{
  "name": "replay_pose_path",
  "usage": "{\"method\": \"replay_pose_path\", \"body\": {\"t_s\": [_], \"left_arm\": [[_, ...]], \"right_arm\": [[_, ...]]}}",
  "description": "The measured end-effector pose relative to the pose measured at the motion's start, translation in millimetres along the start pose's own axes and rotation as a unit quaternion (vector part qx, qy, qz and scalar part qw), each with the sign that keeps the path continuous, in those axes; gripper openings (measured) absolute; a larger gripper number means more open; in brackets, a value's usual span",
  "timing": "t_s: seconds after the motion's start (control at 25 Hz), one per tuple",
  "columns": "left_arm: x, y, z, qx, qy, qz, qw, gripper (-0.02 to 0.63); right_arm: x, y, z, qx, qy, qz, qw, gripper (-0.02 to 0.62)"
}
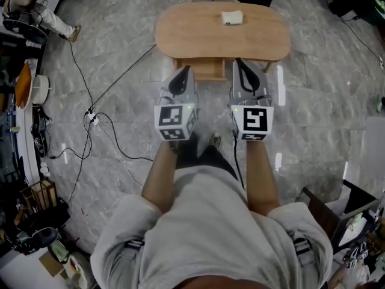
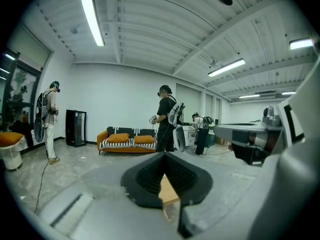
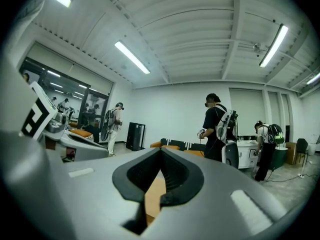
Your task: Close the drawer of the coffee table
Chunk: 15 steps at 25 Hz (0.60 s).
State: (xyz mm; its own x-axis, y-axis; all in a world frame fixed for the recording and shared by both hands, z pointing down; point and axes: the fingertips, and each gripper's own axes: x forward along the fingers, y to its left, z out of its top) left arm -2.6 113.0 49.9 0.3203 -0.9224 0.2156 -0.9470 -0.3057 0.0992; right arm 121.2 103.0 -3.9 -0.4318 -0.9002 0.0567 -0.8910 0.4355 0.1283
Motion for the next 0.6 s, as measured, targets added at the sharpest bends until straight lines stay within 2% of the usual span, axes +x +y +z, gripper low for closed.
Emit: {"method": "replay_pose_path", "body": {"t_s": [0.4,0.6], "left_arm": [[58,51,-37,-0.022,0.055,-0.009,0.9982,0.020],[85,77,-95,-0.052,0.094,-0.029,0.9938,0.020]], "right_arm": [[73,14,-56,0.009,0.078,0.012,0.997,0.006],[111,47,-128,-0.003,0.144,0.044,0.989,0.006]]}}
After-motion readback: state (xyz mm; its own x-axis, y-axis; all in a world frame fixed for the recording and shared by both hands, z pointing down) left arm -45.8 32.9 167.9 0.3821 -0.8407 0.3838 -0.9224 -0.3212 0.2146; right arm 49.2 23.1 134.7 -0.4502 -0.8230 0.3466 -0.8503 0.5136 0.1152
